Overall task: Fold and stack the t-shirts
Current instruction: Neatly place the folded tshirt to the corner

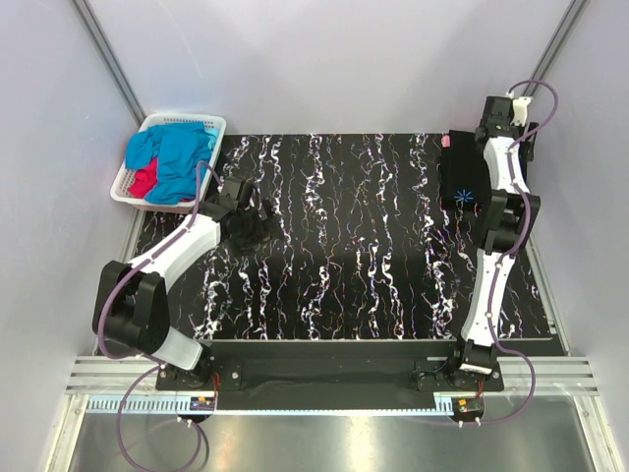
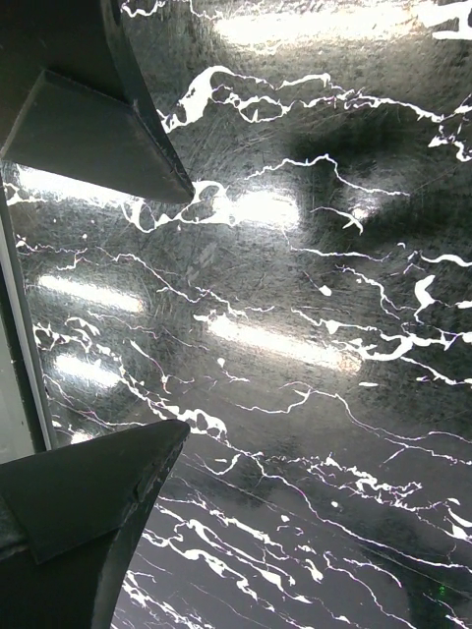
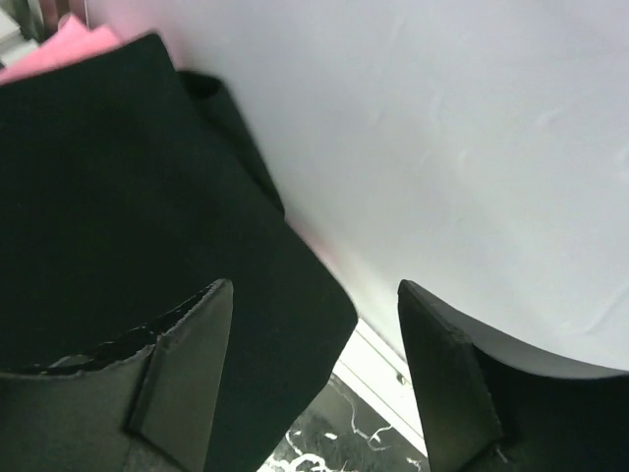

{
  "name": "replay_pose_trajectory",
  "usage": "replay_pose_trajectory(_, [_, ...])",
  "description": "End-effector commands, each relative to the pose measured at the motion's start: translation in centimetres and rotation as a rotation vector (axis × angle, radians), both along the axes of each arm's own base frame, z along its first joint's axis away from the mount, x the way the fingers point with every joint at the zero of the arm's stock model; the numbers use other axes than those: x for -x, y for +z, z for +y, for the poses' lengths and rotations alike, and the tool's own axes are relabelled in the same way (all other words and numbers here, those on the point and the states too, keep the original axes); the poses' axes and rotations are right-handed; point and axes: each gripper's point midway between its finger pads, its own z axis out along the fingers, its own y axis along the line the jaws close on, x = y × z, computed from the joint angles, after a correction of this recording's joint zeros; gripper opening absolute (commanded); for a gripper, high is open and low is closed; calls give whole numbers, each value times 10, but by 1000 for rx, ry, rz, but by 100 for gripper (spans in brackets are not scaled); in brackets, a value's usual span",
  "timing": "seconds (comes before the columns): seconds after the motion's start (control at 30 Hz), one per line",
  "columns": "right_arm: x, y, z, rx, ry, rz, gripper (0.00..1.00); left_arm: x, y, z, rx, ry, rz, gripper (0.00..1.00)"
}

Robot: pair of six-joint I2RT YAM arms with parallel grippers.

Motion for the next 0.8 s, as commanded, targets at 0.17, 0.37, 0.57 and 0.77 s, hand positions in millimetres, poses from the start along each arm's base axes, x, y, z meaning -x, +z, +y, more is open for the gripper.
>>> replay_pose_trajectory(0.17, [-7,54,24,-20,23,-128,76,-2,5,-8,37,-18,-30,99])
replay_pose_trajectory(0.37, [-8,69,90,-126,177,-126,82,-5,12,-1,4,4,-69,99])
replay_pose_trajectory(0.57, [26,52,225,-438,444,-99,84,-8,22,14,-65,27,-114,99])
replay_pose_trajectory(0.77, [92,50,303,-528,599,-73,83,-1,24,31,-157,18,-157,99])
